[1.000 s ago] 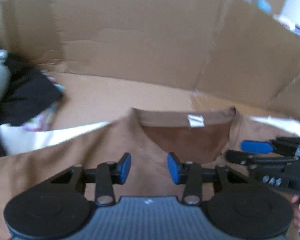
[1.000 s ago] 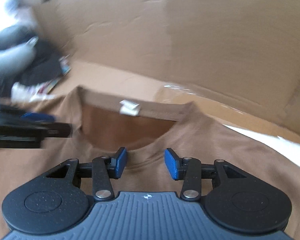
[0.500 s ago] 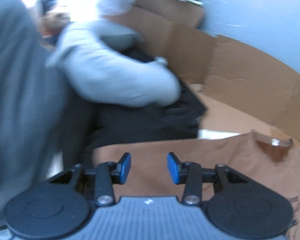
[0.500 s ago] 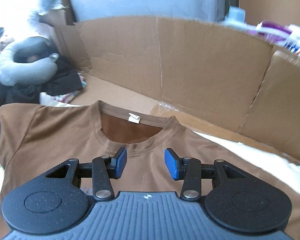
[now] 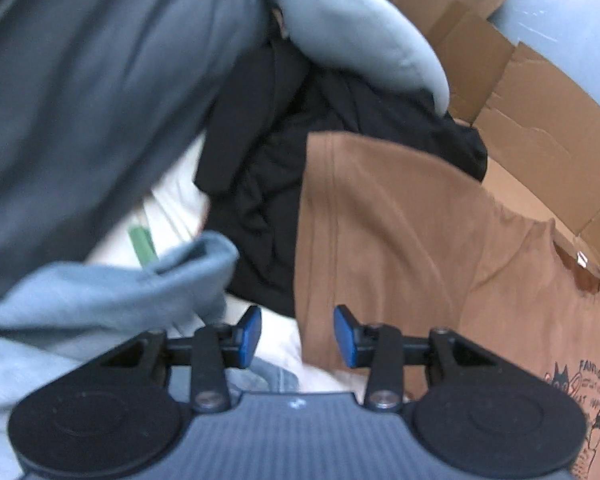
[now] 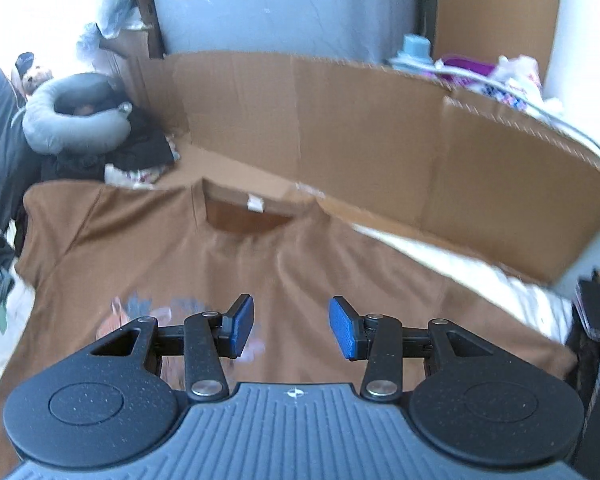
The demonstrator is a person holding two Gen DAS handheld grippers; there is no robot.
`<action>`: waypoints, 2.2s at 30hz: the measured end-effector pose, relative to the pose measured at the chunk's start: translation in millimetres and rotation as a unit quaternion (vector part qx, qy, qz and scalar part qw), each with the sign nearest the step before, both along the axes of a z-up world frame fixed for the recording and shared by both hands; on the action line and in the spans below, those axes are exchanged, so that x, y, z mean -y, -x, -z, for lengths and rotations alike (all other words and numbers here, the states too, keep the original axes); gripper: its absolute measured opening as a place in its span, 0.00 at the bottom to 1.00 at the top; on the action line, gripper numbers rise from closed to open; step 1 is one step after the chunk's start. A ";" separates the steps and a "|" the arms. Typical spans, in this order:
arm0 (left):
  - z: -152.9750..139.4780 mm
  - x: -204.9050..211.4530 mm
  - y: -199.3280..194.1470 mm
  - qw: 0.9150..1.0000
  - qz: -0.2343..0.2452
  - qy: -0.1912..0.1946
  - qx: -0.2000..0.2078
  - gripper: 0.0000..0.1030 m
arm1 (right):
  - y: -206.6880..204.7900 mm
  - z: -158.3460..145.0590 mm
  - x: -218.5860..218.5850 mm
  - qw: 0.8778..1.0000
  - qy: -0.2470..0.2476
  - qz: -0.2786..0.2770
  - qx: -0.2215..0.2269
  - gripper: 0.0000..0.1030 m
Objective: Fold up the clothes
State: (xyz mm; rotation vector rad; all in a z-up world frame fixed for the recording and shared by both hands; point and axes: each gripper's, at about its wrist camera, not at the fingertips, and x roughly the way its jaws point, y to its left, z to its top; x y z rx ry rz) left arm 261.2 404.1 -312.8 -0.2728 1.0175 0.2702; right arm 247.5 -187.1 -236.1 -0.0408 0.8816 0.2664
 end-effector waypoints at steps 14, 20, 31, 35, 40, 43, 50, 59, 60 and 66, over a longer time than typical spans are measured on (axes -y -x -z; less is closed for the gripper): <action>40.2 17.0 7.5 1.000 0.017 -0.002 -0.002 0.19 | 43.5 32.5 30.8 0.998 0.019 0.041 -0.054 0.48; 33.0 16.9 20.2 1.000 0.015 -0.008 0.005 0.09 | 43.6 32.4 22.5 0.998 0.022 0.027 -0.053 0.48; 42.3 15.0 6.9 0.999 0.009 -0.009 -0.030 0.36 | 50.2 37.7 17.0 0.998 0.023 0.014 -0.060 0.48; 49.3 27.2 -1.2 0.997 0.036 -0.043 -0.049 0.50 | 50.0 40.5 23.2 0.998 0.019 0.024 -0.063 0.48; 48.5 31.2 -2.8 0.996 0.041 -0.061 -0.056 0.32 | 50.1 50.9 34.8 0.996 0.013 0.043 -0.074 0.48; 40.1 28.4 0.0 0.995 0.035 -0.073 -0.063 0.09 | 50.7 55.6 43.1 0.996 0.009 0.055 -0.076 0.48; 33.7 27.6 2.2 0.987 0.003 -0.124 -0.102 0.07 | 56.9 70.5 71.9 0.991 -0.001 0.106 -0.086 0.48; -1.2 36.2 7.9 0.989 0.036 -0.121 -0.072 0.33 | 77.2 81.8 127.7 0.976 -0.019 0.206 -0.070 0.48; -4.0 30.8 -1.2 0.990 0.033 -0.120 -0.070 0.35 | 79.0 83.4 133.9 0.973 -0.024 0.219 -0.067 0.47; -24.6 31.8 -4.0 0.992 0.020 -0.108 -0.062 0.39 | 84.8 96.1 160.9 0.957 -0.054 0.281 -0.055 0.47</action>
